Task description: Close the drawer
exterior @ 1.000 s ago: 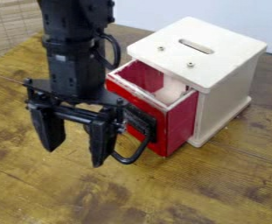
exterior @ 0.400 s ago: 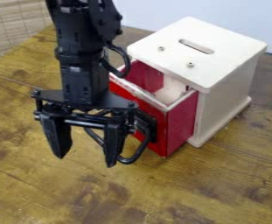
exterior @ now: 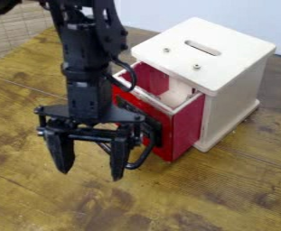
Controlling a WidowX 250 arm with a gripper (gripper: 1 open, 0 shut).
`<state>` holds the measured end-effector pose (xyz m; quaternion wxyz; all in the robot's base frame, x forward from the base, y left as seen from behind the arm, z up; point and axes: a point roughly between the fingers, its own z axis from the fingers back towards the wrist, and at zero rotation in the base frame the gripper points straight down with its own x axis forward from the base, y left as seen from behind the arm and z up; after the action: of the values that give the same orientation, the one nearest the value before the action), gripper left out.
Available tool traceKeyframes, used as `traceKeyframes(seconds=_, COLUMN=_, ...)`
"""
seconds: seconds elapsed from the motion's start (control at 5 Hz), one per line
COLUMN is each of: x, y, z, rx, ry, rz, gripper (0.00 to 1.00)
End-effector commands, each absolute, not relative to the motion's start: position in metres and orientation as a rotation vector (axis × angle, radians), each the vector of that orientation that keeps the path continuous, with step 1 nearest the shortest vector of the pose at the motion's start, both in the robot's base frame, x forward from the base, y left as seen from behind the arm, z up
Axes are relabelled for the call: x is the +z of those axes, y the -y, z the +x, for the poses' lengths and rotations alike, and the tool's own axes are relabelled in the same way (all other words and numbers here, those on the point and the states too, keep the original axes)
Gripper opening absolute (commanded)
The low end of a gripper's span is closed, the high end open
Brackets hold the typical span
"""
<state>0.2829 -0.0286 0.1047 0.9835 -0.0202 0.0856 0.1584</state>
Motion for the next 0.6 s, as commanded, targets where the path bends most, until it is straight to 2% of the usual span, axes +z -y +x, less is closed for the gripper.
traceKeyframes(seconds=0.0, x=0.124, y=0.028, z=0.278, rx=0.31, ry=-0.131, rz=-0.049, gripper=1.0)
traceKeyframes(seconds=0.2, x=0.113, y=0.022, z=0.272, rx=0.345, ry=-0.137, rz=-0.042, gripper=1.0)
traceKeyframes(seconds=0.4, x=0.091, y=0.019, z=0.275, rx=0.371, ry=-0.124, rz=-0.018, gripper=1.0)
